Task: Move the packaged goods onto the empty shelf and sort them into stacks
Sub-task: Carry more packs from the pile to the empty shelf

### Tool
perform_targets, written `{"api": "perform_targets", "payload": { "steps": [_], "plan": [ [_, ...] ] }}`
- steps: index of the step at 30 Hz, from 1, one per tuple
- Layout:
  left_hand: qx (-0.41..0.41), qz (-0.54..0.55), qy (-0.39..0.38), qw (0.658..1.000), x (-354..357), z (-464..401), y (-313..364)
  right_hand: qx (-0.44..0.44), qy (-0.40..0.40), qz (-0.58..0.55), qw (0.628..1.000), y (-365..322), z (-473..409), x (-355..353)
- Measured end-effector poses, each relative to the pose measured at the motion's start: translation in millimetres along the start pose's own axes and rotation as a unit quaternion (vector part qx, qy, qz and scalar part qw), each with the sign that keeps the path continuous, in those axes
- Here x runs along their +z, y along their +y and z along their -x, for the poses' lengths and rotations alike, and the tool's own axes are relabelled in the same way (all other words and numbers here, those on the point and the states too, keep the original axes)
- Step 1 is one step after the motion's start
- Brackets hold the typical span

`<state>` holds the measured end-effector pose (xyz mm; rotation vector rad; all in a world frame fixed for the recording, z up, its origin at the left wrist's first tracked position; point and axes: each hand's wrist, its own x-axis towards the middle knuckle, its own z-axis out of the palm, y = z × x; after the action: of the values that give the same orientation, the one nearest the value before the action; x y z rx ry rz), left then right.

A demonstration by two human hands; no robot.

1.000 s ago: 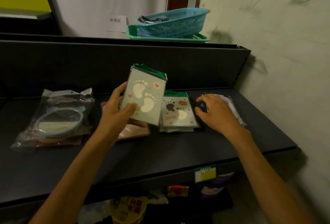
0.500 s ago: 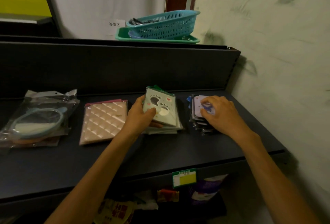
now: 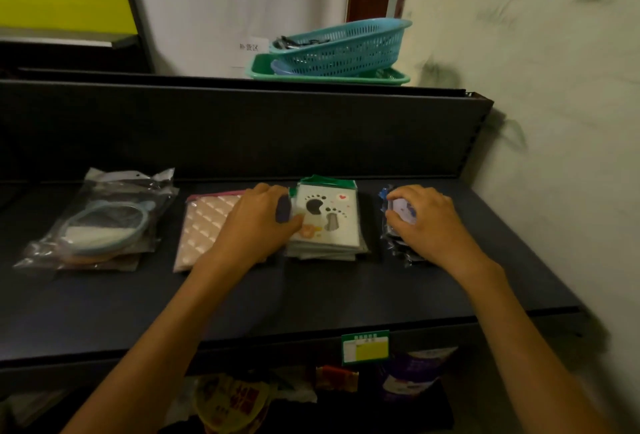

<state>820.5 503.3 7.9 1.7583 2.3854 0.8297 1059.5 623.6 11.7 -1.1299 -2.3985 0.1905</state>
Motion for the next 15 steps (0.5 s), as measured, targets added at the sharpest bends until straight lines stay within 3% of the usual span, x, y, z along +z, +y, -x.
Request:
{"api": "perform_targets", "payload": {
  "steps": [4,15],
  "plan": [
    [-0.011,-0.07,-0.004,0.998,-20,15,-17,-0.026,-0.014,0.001,1.0,-26,-3,13],
    [-0.058,-0.12,0.019,0.991,-100,98,-119,-0.091,-0.061,-0.014,0.994,-159,-6,54]
  ]
}}
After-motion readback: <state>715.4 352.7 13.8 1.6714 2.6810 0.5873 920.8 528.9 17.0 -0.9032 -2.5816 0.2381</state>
